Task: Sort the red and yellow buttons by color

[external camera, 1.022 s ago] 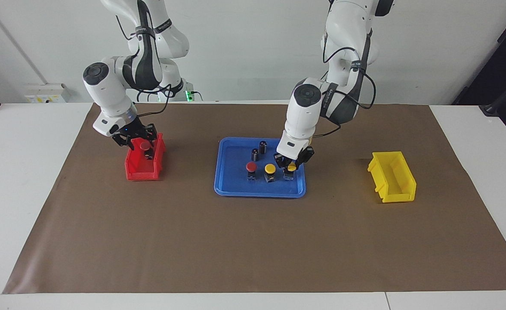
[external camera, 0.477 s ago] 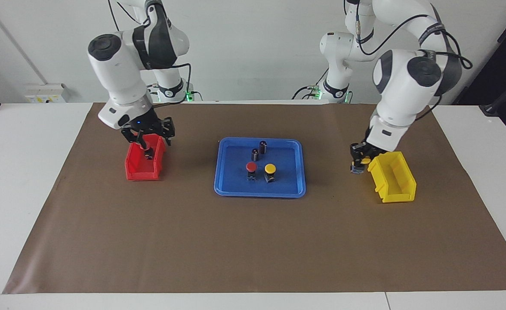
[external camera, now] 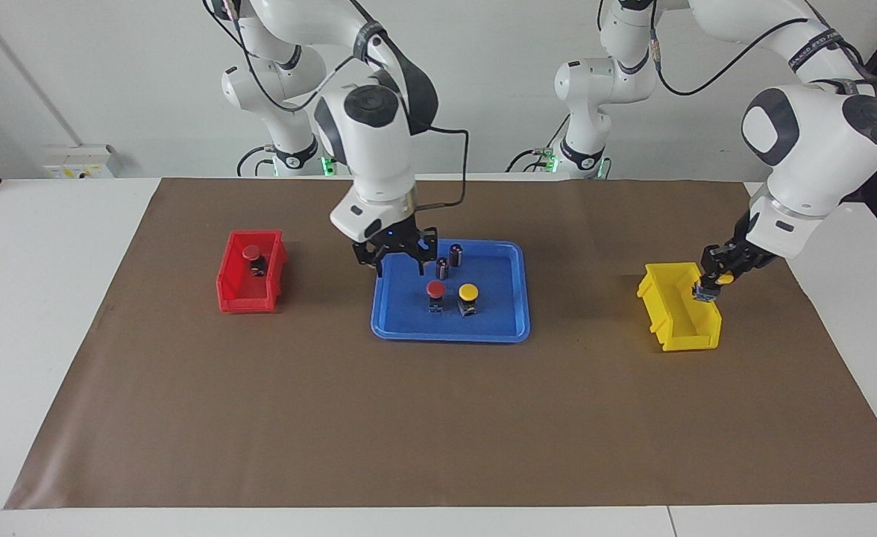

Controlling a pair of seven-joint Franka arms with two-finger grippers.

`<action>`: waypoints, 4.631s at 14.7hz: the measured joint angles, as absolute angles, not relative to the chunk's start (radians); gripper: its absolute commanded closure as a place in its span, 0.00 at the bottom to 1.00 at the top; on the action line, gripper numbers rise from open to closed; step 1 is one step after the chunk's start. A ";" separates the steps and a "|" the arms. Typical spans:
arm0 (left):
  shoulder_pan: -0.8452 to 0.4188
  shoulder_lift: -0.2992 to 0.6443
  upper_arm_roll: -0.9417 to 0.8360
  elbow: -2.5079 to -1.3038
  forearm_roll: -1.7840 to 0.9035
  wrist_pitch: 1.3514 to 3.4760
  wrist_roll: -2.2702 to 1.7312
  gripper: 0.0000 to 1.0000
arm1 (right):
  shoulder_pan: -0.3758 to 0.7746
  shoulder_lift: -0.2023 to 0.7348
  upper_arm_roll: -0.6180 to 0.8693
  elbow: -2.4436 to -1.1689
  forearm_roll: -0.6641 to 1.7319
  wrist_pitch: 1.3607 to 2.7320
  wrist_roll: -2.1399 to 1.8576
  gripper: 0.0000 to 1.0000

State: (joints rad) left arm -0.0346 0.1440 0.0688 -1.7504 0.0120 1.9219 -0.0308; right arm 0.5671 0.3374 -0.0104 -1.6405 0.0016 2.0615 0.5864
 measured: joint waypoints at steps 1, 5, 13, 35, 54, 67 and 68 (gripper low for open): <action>-0.030 0.144 0.069 -1.781 0.014 1.952 -0.030 0.98 | 0.579 0.362 -0.011 -1.637 0.001 2.084 0.597 0.23; -0.021 0.133 0.069 -1.896 0.014 2.018 -0.031 0.98 | 0.603 0.420 -0.012 -1.635 -0.013 2.133 0.618 0.24; -0.008 0.064 0.060 -2.086 0.014 2.101 -0.117 0.98 | 0.604 0.425 -0.014 -1.663 -0.028 2.124 0.619 0.28; -0.066 0.052 0.050 -1.930 0.018 1.960 -0.060 0.00 | 0.612 0.411 -0.005 -1.733 -0.027 2.160 0.619 0.74; -0.338 -0.044 0.033 -1.789 -0.007 1.811 -0.272 0.00 | 0.010 0.014 -0.027 -2.008 0.015 1.989 -0.132 0.76; -0.732 0.218 0.029 -1.848 -0.007 2.133 -0.749 0.00 | -0.023 -0.067 -0.026 -2.271 0.015 2.167 -0.205 0.76; -0.737 0.228 0.030 -1.848 -0.007 2.145 -0.757 0.00 | -0.025 -0.067 -0.026 -2.278 0.015 2.176 -0.205 0.76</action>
State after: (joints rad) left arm -0.7373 0.2276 0.0296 -1.8479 -0.0074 2.1450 -0.7568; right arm -0.0246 -0.0671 -0.0263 -2.2784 0.0150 2.1762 -0.2047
